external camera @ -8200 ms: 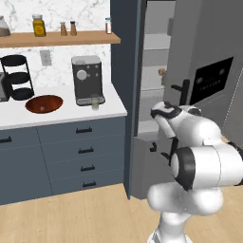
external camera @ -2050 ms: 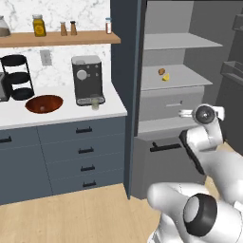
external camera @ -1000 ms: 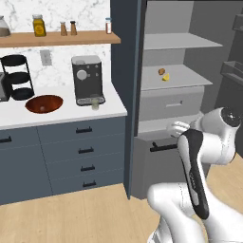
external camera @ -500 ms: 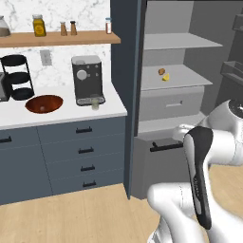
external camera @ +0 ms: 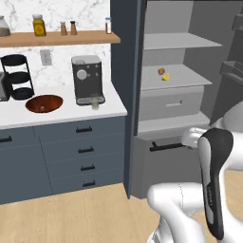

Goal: Grab a lemon wedge from the fridge and one ice cube from the ice bowl, and put them in the glass of lemonade.

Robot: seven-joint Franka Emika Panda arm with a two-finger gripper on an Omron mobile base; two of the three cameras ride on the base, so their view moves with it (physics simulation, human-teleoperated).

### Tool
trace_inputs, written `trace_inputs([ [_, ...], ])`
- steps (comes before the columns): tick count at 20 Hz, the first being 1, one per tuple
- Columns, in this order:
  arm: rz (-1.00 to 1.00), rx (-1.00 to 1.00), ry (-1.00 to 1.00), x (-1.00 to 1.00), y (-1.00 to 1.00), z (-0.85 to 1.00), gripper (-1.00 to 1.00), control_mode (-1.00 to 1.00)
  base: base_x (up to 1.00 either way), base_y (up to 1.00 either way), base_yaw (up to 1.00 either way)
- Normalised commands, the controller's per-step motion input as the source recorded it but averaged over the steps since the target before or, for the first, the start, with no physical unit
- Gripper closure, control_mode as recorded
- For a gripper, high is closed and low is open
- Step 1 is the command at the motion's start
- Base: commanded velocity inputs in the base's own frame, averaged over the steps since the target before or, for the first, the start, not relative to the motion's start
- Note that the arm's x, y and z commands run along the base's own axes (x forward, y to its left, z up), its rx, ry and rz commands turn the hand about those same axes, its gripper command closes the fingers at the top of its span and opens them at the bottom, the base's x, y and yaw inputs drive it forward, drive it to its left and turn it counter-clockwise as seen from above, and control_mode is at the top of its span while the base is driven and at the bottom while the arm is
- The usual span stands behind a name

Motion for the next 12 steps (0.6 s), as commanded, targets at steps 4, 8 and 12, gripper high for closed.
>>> trace_inputs([
  [4,0.0,0.0,0.0,0.0,0.0,0.0,-1.0,1.0,-0.42,-0.01,-0.02],
  [8,0.0,0.0,0.0,0.0,0.0,0.0,-1.0,1.0,-0.06,-0.3,0.0],
  [12,0.0,0.0,0.0,0.0,0.0,0.0,-1.0,1.0,0.17,-0.41,0.0],
])
